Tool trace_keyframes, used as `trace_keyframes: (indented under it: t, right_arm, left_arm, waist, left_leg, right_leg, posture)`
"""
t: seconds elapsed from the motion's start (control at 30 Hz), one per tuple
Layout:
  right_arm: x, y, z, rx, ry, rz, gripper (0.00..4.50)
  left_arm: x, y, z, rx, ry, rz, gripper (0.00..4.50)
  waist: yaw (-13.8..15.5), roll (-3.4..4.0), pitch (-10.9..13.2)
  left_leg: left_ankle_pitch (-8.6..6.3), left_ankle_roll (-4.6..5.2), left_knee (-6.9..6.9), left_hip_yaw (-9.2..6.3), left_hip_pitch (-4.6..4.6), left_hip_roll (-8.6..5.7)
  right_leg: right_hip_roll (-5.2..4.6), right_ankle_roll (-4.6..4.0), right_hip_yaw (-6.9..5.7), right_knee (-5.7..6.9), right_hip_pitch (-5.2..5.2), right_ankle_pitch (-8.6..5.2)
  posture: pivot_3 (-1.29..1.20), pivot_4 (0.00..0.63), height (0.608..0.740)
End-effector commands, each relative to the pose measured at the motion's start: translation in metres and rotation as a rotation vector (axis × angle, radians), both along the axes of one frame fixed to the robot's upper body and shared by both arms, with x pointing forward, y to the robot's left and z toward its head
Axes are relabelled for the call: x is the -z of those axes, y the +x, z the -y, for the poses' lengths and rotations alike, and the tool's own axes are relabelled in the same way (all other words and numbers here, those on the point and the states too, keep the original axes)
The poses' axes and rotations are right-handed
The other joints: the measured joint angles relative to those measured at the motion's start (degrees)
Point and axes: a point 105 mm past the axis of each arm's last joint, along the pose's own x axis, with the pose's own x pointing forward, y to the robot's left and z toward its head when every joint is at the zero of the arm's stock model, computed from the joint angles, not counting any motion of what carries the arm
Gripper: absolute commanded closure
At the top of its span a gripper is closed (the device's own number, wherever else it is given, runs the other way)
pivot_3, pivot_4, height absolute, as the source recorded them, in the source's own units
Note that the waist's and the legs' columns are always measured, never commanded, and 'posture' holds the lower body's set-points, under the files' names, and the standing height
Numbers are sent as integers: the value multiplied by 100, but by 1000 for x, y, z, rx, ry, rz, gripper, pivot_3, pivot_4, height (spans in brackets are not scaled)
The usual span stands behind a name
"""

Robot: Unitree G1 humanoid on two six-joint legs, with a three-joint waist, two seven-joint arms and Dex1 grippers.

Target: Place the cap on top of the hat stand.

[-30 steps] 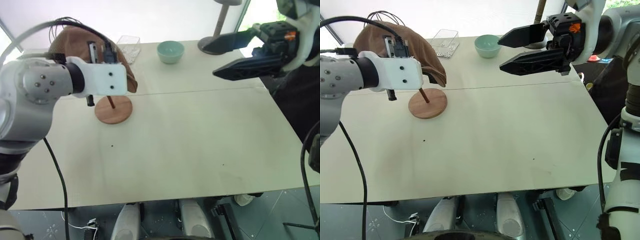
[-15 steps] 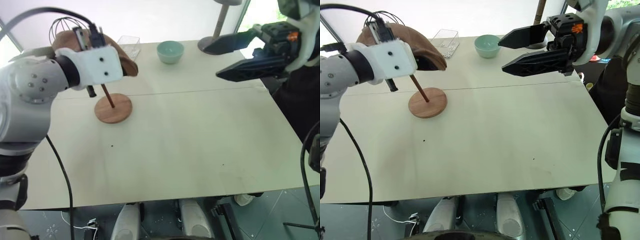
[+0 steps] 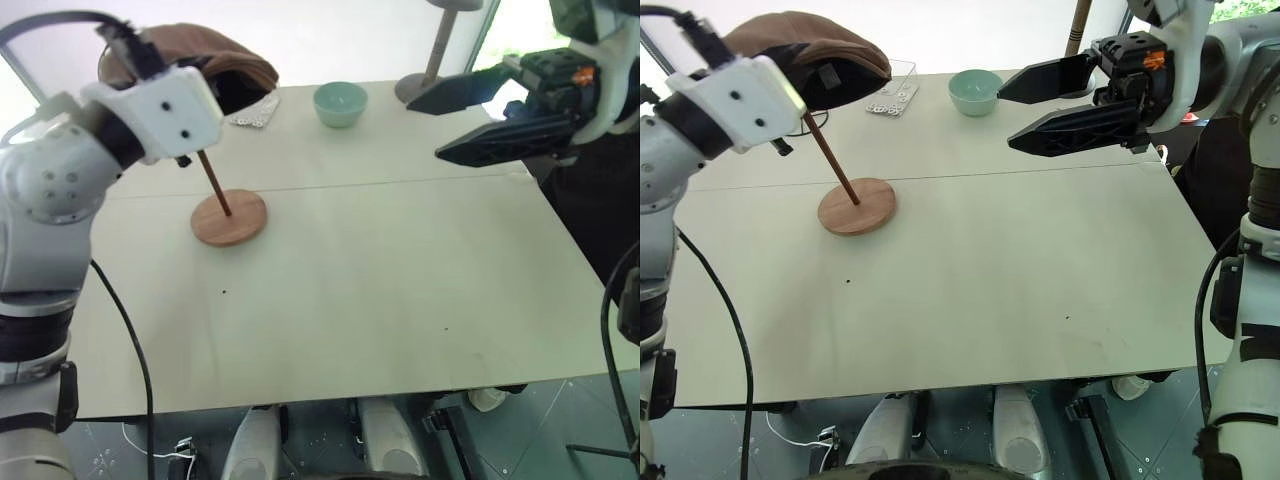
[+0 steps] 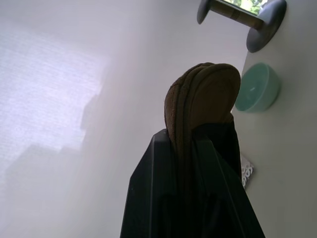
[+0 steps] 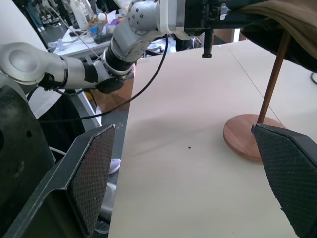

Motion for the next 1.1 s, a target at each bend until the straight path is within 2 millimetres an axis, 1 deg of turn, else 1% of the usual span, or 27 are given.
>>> trace_keyframes:
  t: [0.03, 0.1, 0.17, 0.3, 0.43, 0.53, 0.67, 0.83, 0.9, 1.0, 1.1]
  right_arm:
    - [-21, -8, 1, -18, 29, 59, 0]
    - [-22, -6, 1, -13, 29, 65, 0]
    - [-22, -5, 2, -5, 29, 71, 0]
    - [-22, -4, 3, 6, 27, 71, 0]
    - [-22, -5, 5, 14, 25, 68, 0]
    - [-21, -4, 6, 22, 22, 67, 0]
    - [-24, -4, 8, 27, 23, 70, 0]
    - [-34, 0, 9, 39, 53, 73, 0]
    - [-35, 3, 9, 43, 59, 73, 0]
    - [-35, 7, 8, 47, 58, 73, 0]
    - [-37, 9, 6, 45, 52, 79, 0]
  left_arm:
    - [-17, -19, -14, 73, -13, 146, 4491]
    - [-9, -21, -17, 118, 17, 149, 4491]
    - [-5, -22, -19, 148, 32, 158, 4491]
    - [-8, -24, -20, 199, 24, 205, 4491]
    - [-12, -27, -26, 213, 25, 246, 4491]
    - [-11, -30, -32, 210, 29, 255, 4491]
    - [1, -45, -42, 224, 81, 243, 4491]
    - [7, -60, -56, 209, 136, 229, 4491]
    - [10, -63, -59, 205, 145, 218, 4491]
    - [17, -65, -58, 223, 161, 215, 4491]
    - [31, -63, -56, 251, 179, 182, 4491]
  waist:
    - [10, -1, -1]
    - [14, -1, -1]
    - [21, -1, -1]
    - [62, -1, -1]
    - [106, 0, -1]
    - [116, 0, -1]
    - [116, 2, -1]
    - [125, 2, -1]
    - [130, 3, -1]
    - [151, 2, -1]
    - [136, 6, 0]
  left_leg:
    - [0, 0, 1, 1, 0, 0]
    - [0, 0, 4, 3, 0, 0]
    - [0, 0, 6, 4, 0, 0]
    - [0, 0, 20, 5, -1, 0]
    - [-1, 0, 21, 6, -1, 1]
    - [-1, 0, 21, 7, -1, 2]
    - [-2, 2, 19, 13, 0, 4]
    - [-3, 4, 18, 19, 2, 8]
    - [-3, 3, 19, 24, 3, 10]
    - [-3, 3, 19, 24, 3, 11]
    - [-3, 3, 20, 30, 4, 11]
  right_leg:
    - [-1, 0, 0, 0, 0, 0]
    - [-2, -1, 1, -1, 1, 1]
    - [-2, -2, 1, -1, 3, 2]
    - [-2, -1, 0, -1, 8, 6]
    - [-1, 1, 0, -1, 9, 7]
    - [-1, 0, 0, -1, 8, 7]
    - [-1, 0, 3, -2, 7, 8]
    - [0, -5, 4, -4, 5, 9]
    - [-2, -8, 5, -6, 5, 11]
    - [-1, -8, 5, -7, 6, 11]
    - [-2, -11, 8, -8, 6, 13]
  posture:
    - [0, 150, 740]
    - [0, 150, 740]
    - [0, 150, 740]
    - [0, 150, 740]
    - [0, 150, 740]
    - [0, 150, 740]
    - [0, 150, 740]
    - [0, 150, 740]
    - [0, 150, 740]
    - [0, 150, 740]
    - [0, 150, 740]
